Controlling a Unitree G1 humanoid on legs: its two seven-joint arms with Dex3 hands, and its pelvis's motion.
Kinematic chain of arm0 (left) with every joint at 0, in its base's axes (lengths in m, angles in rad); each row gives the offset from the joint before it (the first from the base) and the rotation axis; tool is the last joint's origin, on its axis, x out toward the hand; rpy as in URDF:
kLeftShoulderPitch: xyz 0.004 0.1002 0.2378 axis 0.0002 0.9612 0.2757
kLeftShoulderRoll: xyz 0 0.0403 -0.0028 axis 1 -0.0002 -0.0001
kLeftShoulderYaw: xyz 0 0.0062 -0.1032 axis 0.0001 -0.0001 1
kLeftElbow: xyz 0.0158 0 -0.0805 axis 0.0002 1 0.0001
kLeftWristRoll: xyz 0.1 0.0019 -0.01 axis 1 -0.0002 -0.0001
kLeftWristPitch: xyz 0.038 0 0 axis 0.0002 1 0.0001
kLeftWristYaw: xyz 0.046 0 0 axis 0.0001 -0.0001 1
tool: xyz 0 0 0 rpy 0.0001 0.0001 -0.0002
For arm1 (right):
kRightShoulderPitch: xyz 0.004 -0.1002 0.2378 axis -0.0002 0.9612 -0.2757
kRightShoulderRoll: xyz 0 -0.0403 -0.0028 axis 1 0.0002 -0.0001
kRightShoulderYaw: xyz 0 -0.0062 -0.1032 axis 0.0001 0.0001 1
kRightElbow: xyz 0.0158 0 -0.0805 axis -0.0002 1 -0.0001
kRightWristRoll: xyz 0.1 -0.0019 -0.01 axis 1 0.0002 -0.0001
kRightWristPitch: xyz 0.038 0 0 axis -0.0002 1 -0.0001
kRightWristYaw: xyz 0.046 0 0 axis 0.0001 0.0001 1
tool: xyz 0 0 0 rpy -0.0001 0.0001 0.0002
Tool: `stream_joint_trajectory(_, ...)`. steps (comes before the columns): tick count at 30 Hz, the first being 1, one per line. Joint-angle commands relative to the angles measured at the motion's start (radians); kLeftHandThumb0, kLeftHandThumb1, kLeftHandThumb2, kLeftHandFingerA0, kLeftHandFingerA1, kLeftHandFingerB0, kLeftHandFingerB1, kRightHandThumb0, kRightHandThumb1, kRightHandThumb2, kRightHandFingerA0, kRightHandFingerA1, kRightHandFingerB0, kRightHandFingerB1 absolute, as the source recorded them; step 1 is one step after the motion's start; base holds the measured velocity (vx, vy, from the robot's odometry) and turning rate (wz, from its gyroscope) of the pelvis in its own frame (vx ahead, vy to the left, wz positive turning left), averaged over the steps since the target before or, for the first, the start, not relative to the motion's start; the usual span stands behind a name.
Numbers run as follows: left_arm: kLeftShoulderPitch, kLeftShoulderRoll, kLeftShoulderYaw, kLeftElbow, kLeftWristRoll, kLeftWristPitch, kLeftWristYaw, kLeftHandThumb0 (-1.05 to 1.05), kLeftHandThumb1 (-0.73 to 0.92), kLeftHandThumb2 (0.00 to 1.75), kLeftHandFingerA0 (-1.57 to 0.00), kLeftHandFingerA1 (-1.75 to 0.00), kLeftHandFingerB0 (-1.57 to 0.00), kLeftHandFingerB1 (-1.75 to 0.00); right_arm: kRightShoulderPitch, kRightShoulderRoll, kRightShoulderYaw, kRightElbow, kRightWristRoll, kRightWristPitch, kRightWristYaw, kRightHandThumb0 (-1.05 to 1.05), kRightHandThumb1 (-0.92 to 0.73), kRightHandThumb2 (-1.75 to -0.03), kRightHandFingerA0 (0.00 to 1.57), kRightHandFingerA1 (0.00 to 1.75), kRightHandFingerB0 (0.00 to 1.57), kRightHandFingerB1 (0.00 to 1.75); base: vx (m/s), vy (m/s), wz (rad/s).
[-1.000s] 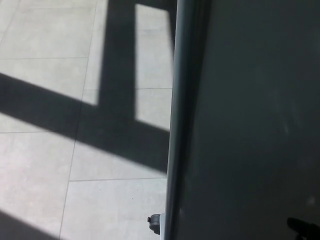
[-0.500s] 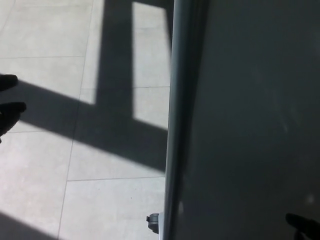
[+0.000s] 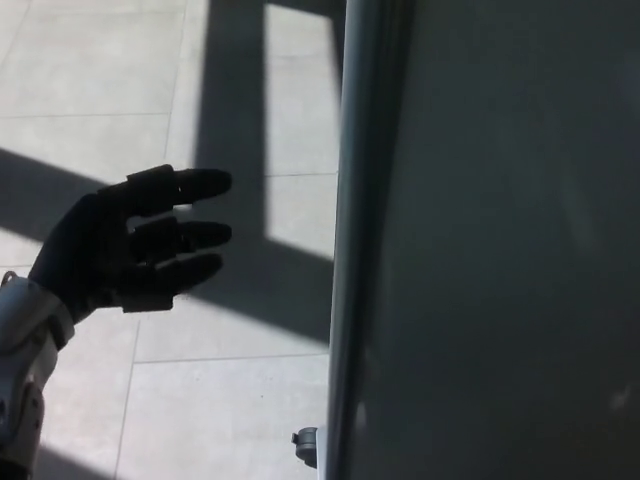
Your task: A white board is being place on the right hand side and parallel to the robot and the robot uses its left hand to grab on the leftside of the whiteboard and drag the whiteboard from the right hand side to the left hand side
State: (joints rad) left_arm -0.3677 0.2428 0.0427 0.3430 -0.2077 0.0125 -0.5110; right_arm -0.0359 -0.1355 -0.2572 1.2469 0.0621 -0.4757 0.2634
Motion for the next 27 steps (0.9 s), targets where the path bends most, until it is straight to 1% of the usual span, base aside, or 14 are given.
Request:
stream_joint_trajectory(1,-0.003,-0.015,-0.051,-0.020,0.061,0.042,0.046,-0.18,0.50,0.58,-0.49,-0.45,-0.45,-0.36,0.021,-0.026,0.016,-0.004,-0.006,0.004,0.009,-0.30,-0.88,-0.67,0.78,0.56,0.46,0.34,0.00,0.000,0.00)
stream_joint_trajectory(8,-0.011,-0.011,-0.110,-0.082,0.076,0.161,0.043,-0.30,0.45,0.54,-0.39,-0.39,-0.29,-0.31,0.036,-0.026,0.031,-0.001,-0.009,0.002,-0.004,-0.30,-0.87,-0.67,0.80,0.56,0.45,0.34,0.00,0.000,0.00)
stream_joint_trajectory(10,-0.021,-0.005,-0.116,-0.076,0.069,0.180,0.029,-0.38,0.40,0.60,-0.30,-0.40,-0.22,-0.34,0.038,-0.026,0.033,-0.001,-0.008,-0.006,-0.002,-0.30,-0.88,-0.67,0.79,0.57,0.44,0.34,0.00,0.000,0.00)
stream_joint_trajectory(11,-0.028,-0.003,-0.122,-0.069,0.072,0.180,0.022,-0.22,0.24,0.82,-0.11,-0.51,-0.07,-0.49,0.041,-0.025,0.032,-0.002,-0.008,-0.004,-0.007,-0.30,-0.88,-0.67,0.79,0.56,0.45,0.34,0.00,0.000,0.00)
stream_joint_trajectory(12,-0.037,0.001,-0.130,-0.062,0.076,0.186,0.017,-0.47,0.37,0.59,-0.21,-0.38,-0.15,-0.32,0.042,-0.024,0.034,-0.004,-0.009,-0.003,-0.012,-0.30,-0.88,-0.67,0.78,0.56,0.45,0.34,0.00,0.000,0.00)
stream_joint_trajectory(13,-0.049,0.003,-0.138,-0.056,0.080,0.201,0.015,-0.28,0.14,0.77,-0.01,-0.47,0.00,-0.47,0.042,-0.023,0.036,-0.003,-0.010,-0.003,-0.013,-0.30,-0.88,-0.67,0.79,0.56,0.45,0.34,0.00,0.000,0.00)
stream_joint_trajectory(14,-0.065,0.004,-0.147,-0.048,0.085,0.221,0.013,-0.28,0.14,0.76,-0.01,-0.48,0.00,-0.48,0.042,-0.021,0.037,-0.001,-0.011,-0.005,-0.013,-0.30,-0.88,-0.67,0.80,0.57,0.46,0.34,0.00,0.000,0.00)
stream_joint_trajectory(15,-0.068,0.004,-0.150,-0.047,0.084,0.224,0.012,-0.28,0.14,0.76,-0.01,-0.48,0.00,-0.48,0.042,-0.020,0.037,-0.001,-0.009,-0.006,-0.014,-0.30,-0.88,-0.67,0.80,0.57,0.46,0.34,0.00,0.000,0.00)
stream_joint_trajectory(16,-0.071,0.004,-0.152,-0.045,0.080,0.226,0.008,-0.46,0.33,0.72,-0.04,-0.41,-0.01,-0.27,0.042,-0.019,0.037,-0.001,-0.009,-0.005,-0.014,-0.30,-0.87,-0.67,0.81,0.57,0.46,0.34,0.00,0.000,0.00)
stream_joint_trajectory(21,-0.082,0.002,-0.193,-0.056,0.107,0.225,-0.002,-0.68,0.31,0.64,-0.07,-0.35,-0.05,-0.14,0.047,-0.018,0.041,-0.003,-0.008,-0.016,-0.008,-0.30,-0.88,-0.67,0.81,0.57,0.47,0.35,0.00,0.000,0.00)
stream_joint_trajectory(23,-0.084,-0.004,-0.205,-0.053,0.106,0.215,-0.008,-0.50,0.32,0.77,-0.02,-0.41,-0.01,-0.22,0.051,-0.019,0.043,-0.004,-0.010,-0.020,-0.012,-0.30,-0.88,-0.67,0.82,0.57,0.47,0.35,0.00,0.000,0.00)
stream_joint_trajectory(24,-0.085,-0.012,-0.206,-0.054,0.096,0.209,-0.014,-0.60,0.39,0.53,-0.08,-0.30,0.00,-0.21,0.050,-0.019,0.043,-0.003,-0.008,-0.021,-0.010,-0.31,-0.87,-0.67,0.82,0.57,0.48,0.35,0.00,0.000,0.00)
stream_joint_trajectory(26,-0.091,-0.018,-0.208,-0.055,0.091,0.225,-0.016,-0.56,0.39,0.54,-0.08,-0.30,0.00,-0.22,0.048,-0.019,0.045,-0.004,-0.010,-0.023,-0.014,-0.31,-0.87,-0.67,0.83,0.57,0.48,0.35,0.00,0.000,0.00)
stream_joint_trajectory(27,-0.100,-0.022,-0.210,-0.048,0.086,0.229,-0.025,-0.47,0.32,0.73,-0.01,-0.35,0.00,-0.19,0.045,-0.017,0.045,-0.004,-0.010,-0.024,-0.014,-0.31,-0.87,-0.67,0.82,0.57,0.49,0.35,0.00,0.000,0.00)
